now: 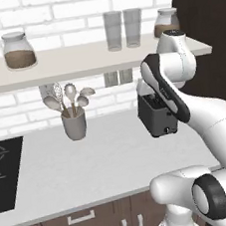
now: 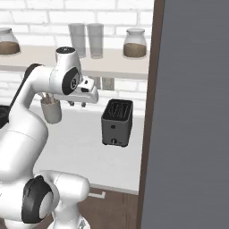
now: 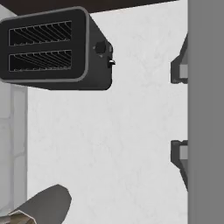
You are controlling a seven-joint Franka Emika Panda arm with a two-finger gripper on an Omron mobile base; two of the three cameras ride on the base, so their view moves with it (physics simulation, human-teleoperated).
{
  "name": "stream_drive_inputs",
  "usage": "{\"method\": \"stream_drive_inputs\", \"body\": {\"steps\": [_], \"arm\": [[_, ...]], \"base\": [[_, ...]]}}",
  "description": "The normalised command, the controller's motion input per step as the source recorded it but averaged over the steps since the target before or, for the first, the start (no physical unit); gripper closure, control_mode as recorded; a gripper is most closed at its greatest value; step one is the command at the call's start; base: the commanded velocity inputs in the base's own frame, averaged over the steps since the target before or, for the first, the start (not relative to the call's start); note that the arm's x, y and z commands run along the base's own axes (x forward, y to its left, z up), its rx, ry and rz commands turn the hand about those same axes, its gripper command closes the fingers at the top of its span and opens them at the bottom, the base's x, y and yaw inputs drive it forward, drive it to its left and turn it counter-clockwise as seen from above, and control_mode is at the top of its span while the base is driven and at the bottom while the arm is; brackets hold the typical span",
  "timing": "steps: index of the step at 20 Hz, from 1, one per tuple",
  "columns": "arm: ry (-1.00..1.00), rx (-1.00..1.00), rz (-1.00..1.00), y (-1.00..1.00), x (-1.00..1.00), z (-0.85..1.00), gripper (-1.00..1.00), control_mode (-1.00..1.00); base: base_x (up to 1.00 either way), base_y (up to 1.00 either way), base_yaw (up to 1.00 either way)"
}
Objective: Navigate to the dishwasher.
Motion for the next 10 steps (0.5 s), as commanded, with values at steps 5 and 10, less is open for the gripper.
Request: {"method": "stream_drive_inputs", "body": {"steps": [5,10], "arm": [[0.0,0.0,0.0,-0.11,-0.47,-0.1,-1.0,-1.0],[0.0,0.0,0.0,-0.04,-0.98,-0.62,-1.0,-1.0]], "base": [[0.0,0.0,0.0],[0.0,0.0,0.0]]}}
